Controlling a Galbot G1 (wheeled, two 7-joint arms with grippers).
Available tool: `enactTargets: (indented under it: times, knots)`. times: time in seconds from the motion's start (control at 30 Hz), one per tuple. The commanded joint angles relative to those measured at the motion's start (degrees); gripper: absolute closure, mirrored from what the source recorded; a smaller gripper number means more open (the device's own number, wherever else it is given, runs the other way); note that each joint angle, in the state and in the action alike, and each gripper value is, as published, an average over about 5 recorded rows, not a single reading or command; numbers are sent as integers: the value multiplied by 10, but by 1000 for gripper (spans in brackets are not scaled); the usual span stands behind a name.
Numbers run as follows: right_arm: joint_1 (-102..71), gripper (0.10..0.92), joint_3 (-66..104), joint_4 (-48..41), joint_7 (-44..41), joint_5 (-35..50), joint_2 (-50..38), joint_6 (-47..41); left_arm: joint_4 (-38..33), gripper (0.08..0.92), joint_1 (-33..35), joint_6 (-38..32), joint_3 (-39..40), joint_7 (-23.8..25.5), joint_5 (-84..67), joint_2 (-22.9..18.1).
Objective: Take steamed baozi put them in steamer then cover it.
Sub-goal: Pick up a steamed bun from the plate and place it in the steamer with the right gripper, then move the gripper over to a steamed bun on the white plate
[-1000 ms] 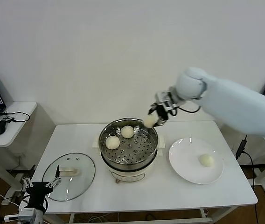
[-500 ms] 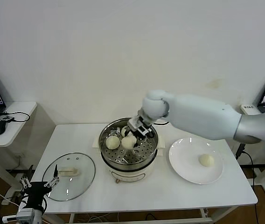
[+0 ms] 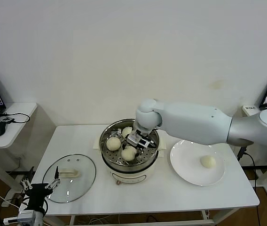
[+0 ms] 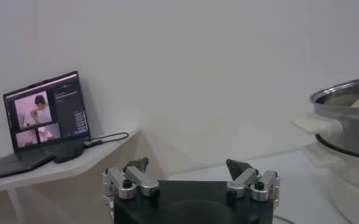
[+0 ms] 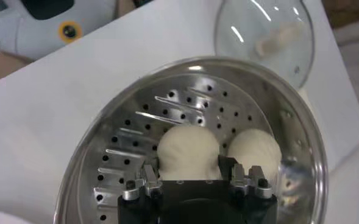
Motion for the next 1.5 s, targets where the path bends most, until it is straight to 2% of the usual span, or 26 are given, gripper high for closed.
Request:
enactTargets:
  times: [0.03, 0.2, 0.3, 0.6, 0.73, 0.93, 1.07, 1.27, 1.5]
  knots:
    - [1, 380, -7, 1, 0, -12, 2, 30, 0, 177, 1, 0, 1, 0, 0, -1]
    - [13, 257, 23, 3, 9, 14, -20, 18, -3, 177, 2, 0, -1, 0, 0, 3]
    - [24, 212, 54, 7, 9, 30, -44, -8, -2, 177, 2, 0, -2, 0, -1, 4]
    - [44, 202, 109, 54, -15, 102, -186, -212, -2, 177, -1, 1, -5, 0, -5, 14]
    - [35, 203, 117, 63, -20, 112, -266, -262, 0, 177, -2, 1, -2, 1, -5, 17]
    - [-21, 202, 138, 53, -38, 61, -370, -236, 6, 177, -7, 1, 8, 1, -3, 18]
    - [-105, 203, 195, 38, -43, 3, -407, -214, 6, 177, -8, 2, 12, 1, -2, 19]
    - [-252, 203, 295, 9, -40, -66, -413, -190, 5, 177, -6, 3, 13, 1, 1, 20]
    - [-345, 202, 371, -38, -35, -120, -387, -170, 3, 177, -3, 3, 12, 1, 4, 17]
